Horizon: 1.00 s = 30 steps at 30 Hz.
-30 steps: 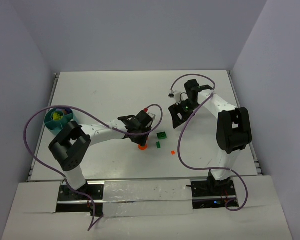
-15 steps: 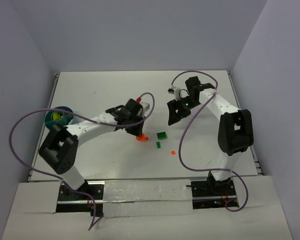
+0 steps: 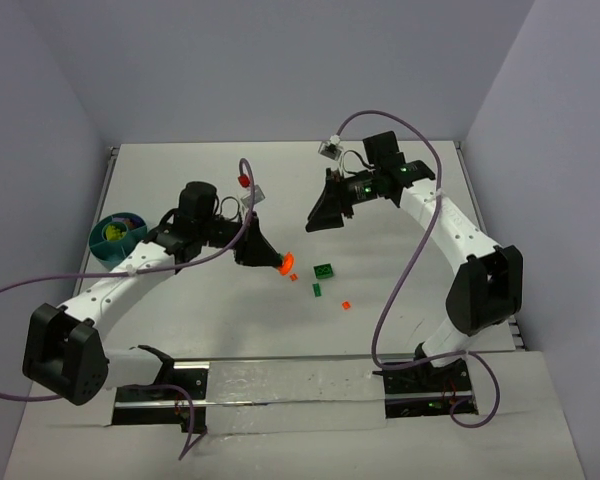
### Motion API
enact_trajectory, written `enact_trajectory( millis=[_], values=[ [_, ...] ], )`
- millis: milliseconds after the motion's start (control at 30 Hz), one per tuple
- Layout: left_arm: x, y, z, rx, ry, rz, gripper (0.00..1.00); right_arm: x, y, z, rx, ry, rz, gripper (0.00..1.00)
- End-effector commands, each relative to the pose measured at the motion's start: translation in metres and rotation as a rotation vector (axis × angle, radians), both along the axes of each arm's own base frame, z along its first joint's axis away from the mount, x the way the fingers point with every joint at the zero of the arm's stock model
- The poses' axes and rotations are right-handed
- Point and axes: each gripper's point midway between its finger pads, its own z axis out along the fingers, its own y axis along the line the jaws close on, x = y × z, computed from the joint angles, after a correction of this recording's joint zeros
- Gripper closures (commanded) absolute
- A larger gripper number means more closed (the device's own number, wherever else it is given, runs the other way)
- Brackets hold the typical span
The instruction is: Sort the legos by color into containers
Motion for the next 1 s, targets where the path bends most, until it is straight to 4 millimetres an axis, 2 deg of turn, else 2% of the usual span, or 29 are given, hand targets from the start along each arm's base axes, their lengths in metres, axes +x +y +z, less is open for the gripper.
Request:
enact_trajectory(
  millis=[0,67,167,200,267,400,533,633,833,967],
  values=[
    [-0.024,-0.002,0.022,-0.121,-0.046,-0.167,1.0,-0.017,0.019,0.046,0.106,-0.104,0.061,0.34],
    [-0.022,-0.001,0.023,-0.119,-0.053,-0.156,1.0,-0.016,0.021,0.041,0.091,-0.095,0.05,0.38],
    [-0.007,0.002,0.026,-0.114,-0.063,-0.079,1.0,-0.021,0.022,0.023,0.063,0.027,0.054,0.41],
    [-0.006,0.002,0.028,-0.117,-0.068,-0.071,1.0,-0.02,0.024,0.024,0.062,0.044,0.044,0.41],
    [0.016,0.004,0.02,-0.053,-0.079,0.052,1.0,-0.019,0.026,0.019,0.06,0.139,-0.006,0.44],
    [0.044,0.012,0.008,0.05,-0.108,0.208,1.0,-0.01,0.031,0.014,0.062,0.261,-0.101,0.47],
    [0.06,0.018,0.008,0.092,-0.128,0.297,1.0,-0.002,0.036,0.013,0.072,0.336,-0.176,0.49],
    [0.066,0.02,0.008,0.102,-0.13,0.322,1.0,0.002,0.041,0.01,0.058,0.36,-0.227,0.55],
    [0.066,0.018,0.01,0.094,-0.125,0.323,1.0,0.012,0.051,-0.006,-0.029,0.37,-0.292,0.58],
    [0.066,0.018,0.009,0.091,-0.124,0.319,1.0,0.01,0.058,-0.015,-0.041,0.395,-0.278,0.59]
  ],
)
